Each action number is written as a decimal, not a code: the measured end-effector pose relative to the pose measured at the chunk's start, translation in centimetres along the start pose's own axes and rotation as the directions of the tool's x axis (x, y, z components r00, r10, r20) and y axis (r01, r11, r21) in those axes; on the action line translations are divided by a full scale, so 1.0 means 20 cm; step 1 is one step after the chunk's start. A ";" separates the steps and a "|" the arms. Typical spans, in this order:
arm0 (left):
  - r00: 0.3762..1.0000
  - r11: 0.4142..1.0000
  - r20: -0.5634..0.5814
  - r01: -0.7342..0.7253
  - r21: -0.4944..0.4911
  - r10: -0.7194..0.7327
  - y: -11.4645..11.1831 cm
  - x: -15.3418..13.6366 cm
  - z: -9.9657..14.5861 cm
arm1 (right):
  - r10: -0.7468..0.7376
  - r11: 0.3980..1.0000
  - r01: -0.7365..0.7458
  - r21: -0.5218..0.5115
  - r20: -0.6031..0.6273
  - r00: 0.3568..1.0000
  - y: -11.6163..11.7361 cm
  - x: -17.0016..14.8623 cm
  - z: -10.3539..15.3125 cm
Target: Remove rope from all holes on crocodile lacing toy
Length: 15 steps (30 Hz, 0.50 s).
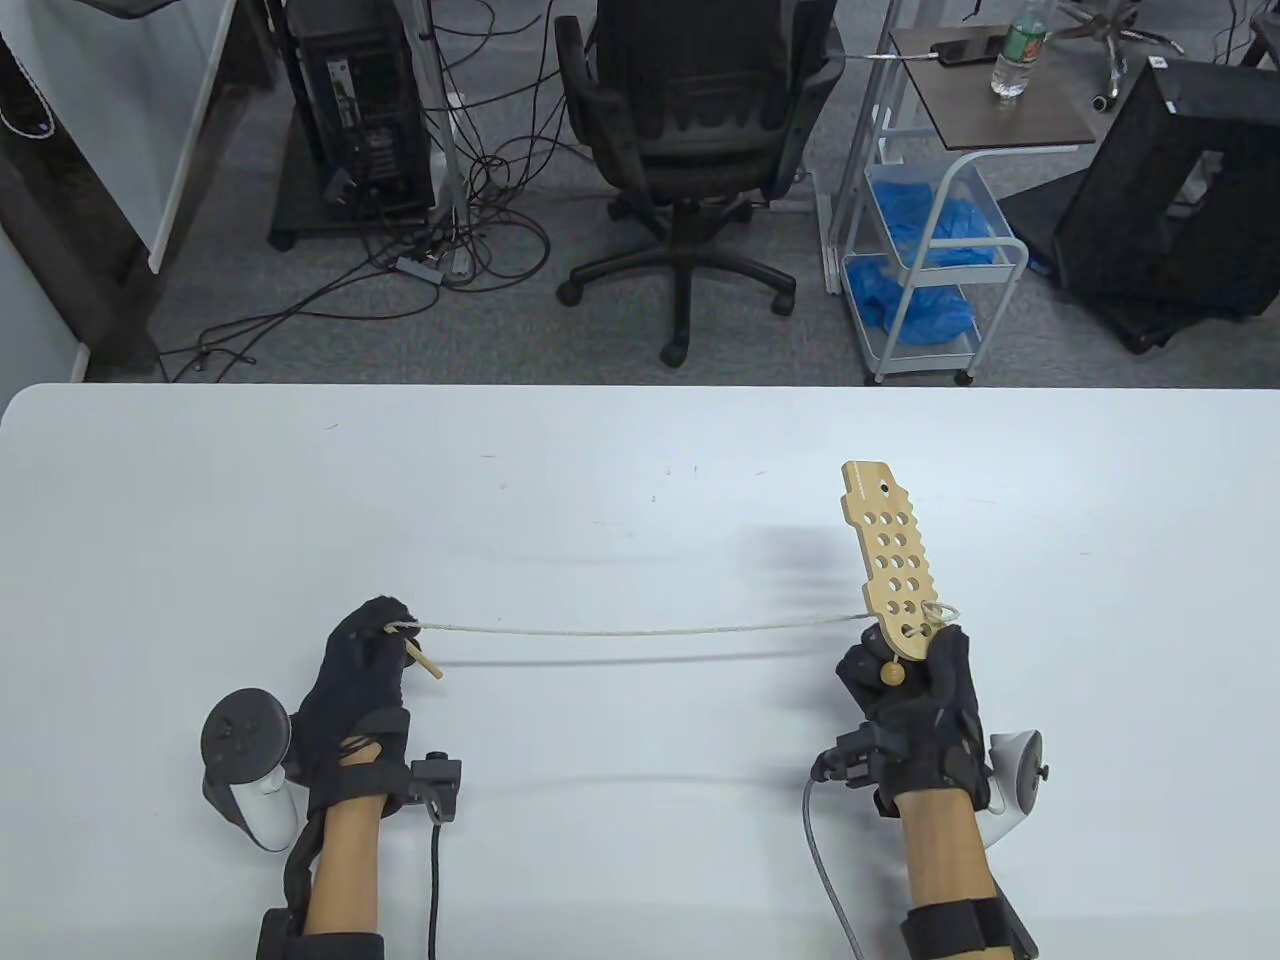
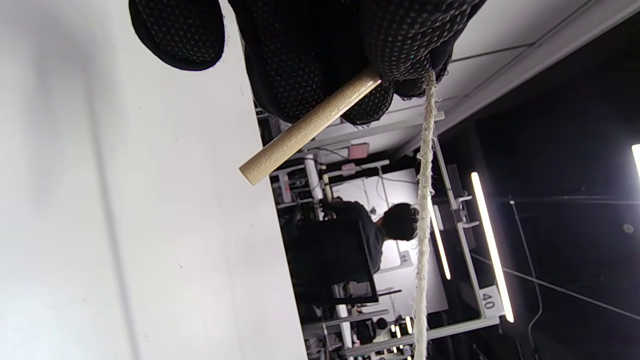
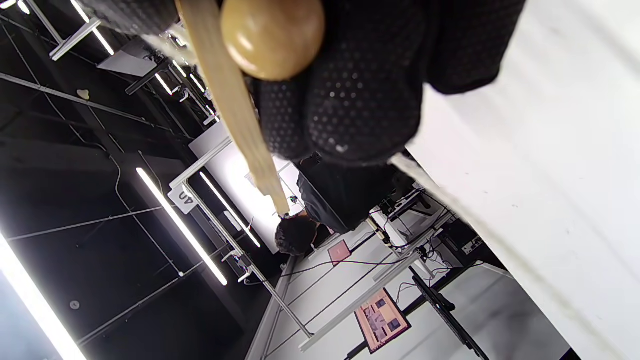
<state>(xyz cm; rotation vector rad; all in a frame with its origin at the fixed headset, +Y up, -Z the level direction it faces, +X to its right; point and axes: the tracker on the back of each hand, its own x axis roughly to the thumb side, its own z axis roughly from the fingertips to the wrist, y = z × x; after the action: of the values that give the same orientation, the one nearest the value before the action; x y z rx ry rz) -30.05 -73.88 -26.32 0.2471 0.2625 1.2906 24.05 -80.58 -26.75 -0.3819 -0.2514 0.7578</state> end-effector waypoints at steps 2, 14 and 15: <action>1.000 1.000 -0.002 0.002 0.003 -0.002 0.00 0.00 0.00 | -0.015 1.000 0.015 -0.014 0.005 1.000 -0.01 0.00 0.00; 1.000 0.997 -0.014 -0.015 0.070 0.016 0.04 -0.01 0.01 | -0.066 0.996 0.066 -0.066 0.008 0.998 -0.03 0.00 0.01; 1.000 0.997 -0.014 -0.021 0.076 0.022 0.04 -0.01 0.01 | -0.065 0.995 0.066 -0.070 0.009 0.998 -0.03 0.00 0.01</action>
<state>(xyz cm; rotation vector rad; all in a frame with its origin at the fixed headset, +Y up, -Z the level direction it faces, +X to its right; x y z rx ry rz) -30.86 -73.85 -25.90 0.3058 0.3225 1.3059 24.44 -80.99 -26.32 -0.4361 -0.2960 0.6872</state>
